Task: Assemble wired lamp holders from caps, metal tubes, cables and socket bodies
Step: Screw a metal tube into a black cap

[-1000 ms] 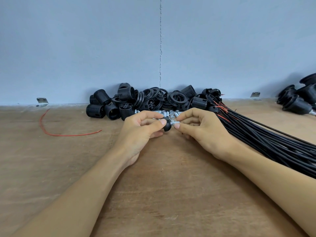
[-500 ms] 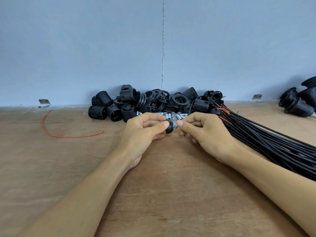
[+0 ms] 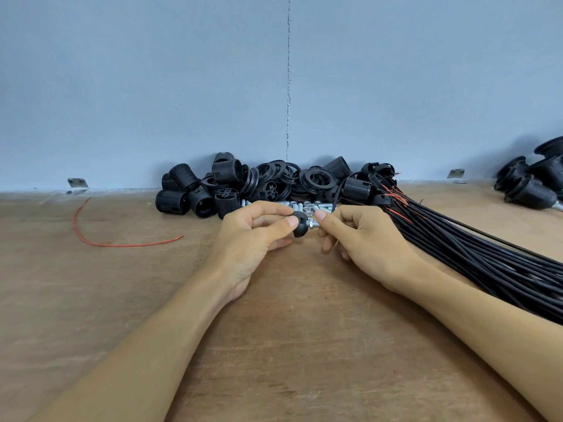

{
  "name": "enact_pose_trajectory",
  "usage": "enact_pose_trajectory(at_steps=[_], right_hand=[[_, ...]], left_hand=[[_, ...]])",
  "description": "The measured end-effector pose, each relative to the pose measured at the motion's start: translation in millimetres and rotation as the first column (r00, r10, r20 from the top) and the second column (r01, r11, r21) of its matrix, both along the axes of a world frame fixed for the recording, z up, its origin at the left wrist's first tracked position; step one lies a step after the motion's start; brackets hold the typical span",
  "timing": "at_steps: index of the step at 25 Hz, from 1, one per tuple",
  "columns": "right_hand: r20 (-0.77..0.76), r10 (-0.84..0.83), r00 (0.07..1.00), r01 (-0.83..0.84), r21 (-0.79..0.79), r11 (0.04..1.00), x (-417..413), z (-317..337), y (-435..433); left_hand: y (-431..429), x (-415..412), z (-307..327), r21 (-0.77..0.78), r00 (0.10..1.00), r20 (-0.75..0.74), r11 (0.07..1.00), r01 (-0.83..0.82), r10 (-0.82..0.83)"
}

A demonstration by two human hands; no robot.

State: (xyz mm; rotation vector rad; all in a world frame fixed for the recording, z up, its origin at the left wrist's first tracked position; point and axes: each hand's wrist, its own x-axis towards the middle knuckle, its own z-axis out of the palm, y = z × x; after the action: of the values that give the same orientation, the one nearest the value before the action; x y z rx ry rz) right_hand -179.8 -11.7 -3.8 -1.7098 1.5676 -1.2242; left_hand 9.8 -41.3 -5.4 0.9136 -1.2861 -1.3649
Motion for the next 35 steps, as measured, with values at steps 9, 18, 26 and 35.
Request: enact_pose_trajectory(at_steps=[9, 18, 26, 35], right_hand=[[-0.087, -0.025, 0.996, 0.022, -0.036, 0.999, -0.2, -2.8, -1.2], [-0.065, 0.066, 0.996, -0.067, -0.020, 0.998, -1.6, 0.7, 0.8], [-0.096, -0.011, 0.995, 0.010, -0.015, 1.000, 6.1, 3.4, 6.1], [-0.168, -0.015, 0.986, 0.000, -0.087, 0.996, 5.0, 0.6, 5.5]], left_hand=[[0.4, 0.0, -0.1, -0.010, 1.000, 0.004, 1.000, 0.020, -0.020], [0.6, 0.4, -0.4, 0.004, 1.000, -0.023, 1.000, 0.018, -0.018], [2.2, -0.9, 0.9, -0.025, 1.000, -0.005, 0.999, 0.027, -0.027], [2.8, -0.6, 2.0, -0.005, 1.000, -0.003, 1.000, 0.018, -0.018]])
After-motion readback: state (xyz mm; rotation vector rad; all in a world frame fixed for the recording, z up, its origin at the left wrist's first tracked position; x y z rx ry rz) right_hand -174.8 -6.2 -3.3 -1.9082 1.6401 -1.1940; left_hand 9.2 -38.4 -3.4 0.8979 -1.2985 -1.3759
